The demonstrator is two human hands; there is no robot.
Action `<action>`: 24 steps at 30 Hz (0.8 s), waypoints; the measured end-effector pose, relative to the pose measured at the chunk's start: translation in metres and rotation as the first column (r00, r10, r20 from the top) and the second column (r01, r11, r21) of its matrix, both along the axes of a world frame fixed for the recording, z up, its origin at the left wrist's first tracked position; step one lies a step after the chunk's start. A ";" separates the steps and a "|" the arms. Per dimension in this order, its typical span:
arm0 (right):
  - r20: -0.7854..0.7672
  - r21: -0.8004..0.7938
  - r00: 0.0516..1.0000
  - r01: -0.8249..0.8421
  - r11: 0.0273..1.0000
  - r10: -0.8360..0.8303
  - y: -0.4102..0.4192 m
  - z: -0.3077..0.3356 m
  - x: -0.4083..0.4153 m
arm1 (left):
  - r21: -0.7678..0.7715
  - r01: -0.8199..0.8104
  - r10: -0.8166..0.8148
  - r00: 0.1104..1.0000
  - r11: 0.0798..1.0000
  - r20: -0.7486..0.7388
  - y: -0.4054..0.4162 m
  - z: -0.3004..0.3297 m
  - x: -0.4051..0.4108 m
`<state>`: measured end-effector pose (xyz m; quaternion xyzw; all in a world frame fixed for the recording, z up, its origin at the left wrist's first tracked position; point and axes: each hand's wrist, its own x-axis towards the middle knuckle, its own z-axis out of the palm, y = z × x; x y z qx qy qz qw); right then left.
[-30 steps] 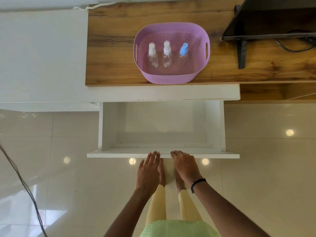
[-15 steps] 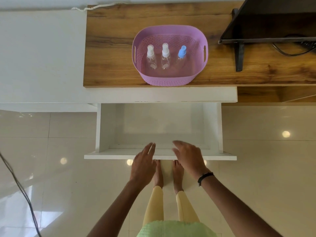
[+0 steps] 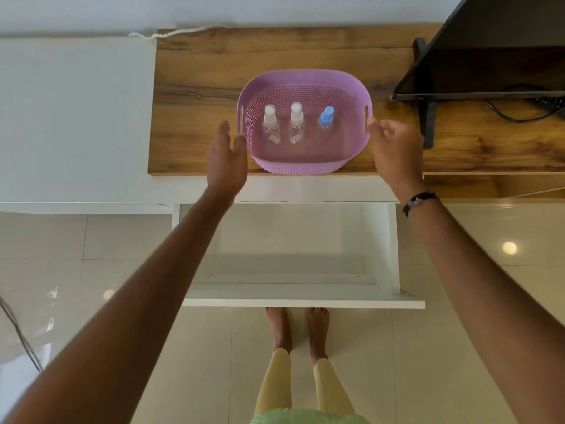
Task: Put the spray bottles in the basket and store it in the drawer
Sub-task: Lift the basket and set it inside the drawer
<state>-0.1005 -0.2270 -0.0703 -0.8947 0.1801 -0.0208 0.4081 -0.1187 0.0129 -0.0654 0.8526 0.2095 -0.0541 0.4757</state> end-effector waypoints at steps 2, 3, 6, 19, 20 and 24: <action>-0.063 -0.004 0.998 -0.025 1.000 0.025 0.000 -0.005 0.011 | -0.037 -0.014 0.013 0.999 0.999 -0.033 -0.001 0.003 0.014; -0.081 -0.007 0.996 -0.044 0.999 0.044 0.001 -0.007 0.015 | -0.058 -0.020 0.018 0.999 0.998 -0.051 -0.002 0.003 0.019; -0.086 -0.047 0.993 -0.090 0.995 0.085 0.003 -0.011 0.017 | -0.095 -0.027 0.019 0.996 0.995 -0.083 -0.005 0.002 0.024; -0.002 -0.092 0.993 -0.114 0.989 0.115 0.005 -0.008 -0.002 | -0.121 -0.051 0.043 0.997 0.991 -0.071 -0.001 -0.001 0.007; 0.002 -0.084 0.993 -0.114 0.990 0.115 0.005 -0.007 -0.007 | -0.123 -0.047 0.039 0.997 0.991 -0.073 -0.001 0.000 0.002; 0.006 -0.036 0.993 -0.116 0.993 0.116 0.005 0.005 -0.038 | -0.114 -0.037 0.029 0.997 0.993 -0.068 0.003 0.009 -0.029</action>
